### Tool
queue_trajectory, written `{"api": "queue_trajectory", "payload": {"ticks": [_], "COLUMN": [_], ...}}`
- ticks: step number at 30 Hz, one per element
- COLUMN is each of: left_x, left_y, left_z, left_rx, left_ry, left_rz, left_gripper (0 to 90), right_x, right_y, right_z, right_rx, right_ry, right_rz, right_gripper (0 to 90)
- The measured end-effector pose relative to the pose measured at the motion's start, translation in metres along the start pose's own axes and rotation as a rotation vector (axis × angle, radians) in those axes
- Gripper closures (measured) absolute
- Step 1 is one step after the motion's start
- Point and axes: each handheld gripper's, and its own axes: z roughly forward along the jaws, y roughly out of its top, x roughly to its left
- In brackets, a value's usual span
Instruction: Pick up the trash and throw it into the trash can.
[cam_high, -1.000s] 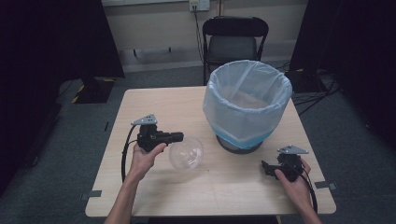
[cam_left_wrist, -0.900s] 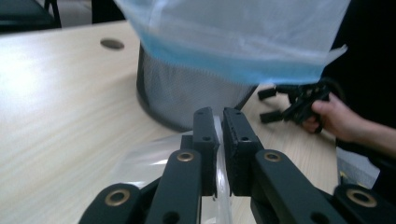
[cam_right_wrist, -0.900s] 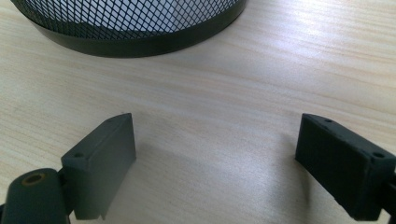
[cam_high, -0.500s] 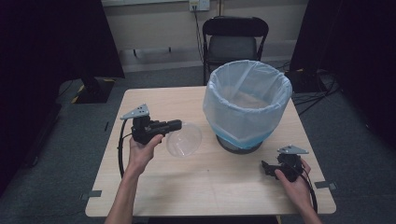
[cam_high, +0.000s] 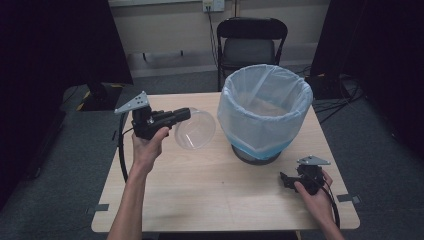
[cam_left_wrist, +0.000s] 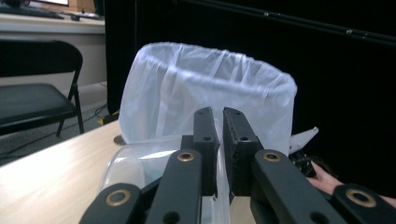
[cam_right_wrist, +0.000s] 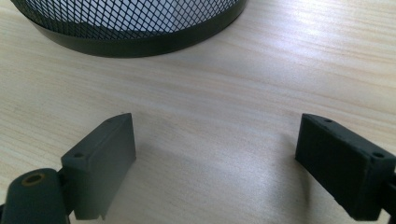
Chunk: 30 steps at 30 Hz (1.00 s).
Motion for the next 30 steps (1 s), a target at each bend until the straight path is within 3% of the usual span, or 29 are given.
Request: {"api": "queue_trajectory", "payload": {"ticks": [6, 15, 20, 30], "left_x": [-0.005, -0.005, -0.006, -0.011], "left_y": [0.025, 0.059, 0.067, 0.093], "left_z": [0.006, 0.007, 0.025, 0.058], "left_rx": [-0.033, -0.094, -0.112, -0.120], "left_ry": [-0.019, -0.012, -0.017, -0.061], "left_rz": [0.038, 0.064, 0.043, 0.063], "left_gripper": [85.0, 85.0, 85.1, 85.1], "right_x": [0.000, 0.000, 0.000, 0.000], "right_y": [0.000, 0.000, 0.000, 0.000], "right_z": [0.000, 0.000, 0.000, 0.000], "right_rx": [0.000, 0.000, 0.000, -0.001], "right_ry": [0.000, 0.000, 0.001, -0.001], "right_rz": [0.000, 0.000, 0.000, 0.000], "right_gripper": [11.2, 11.2, 11.2, 11.1]}}
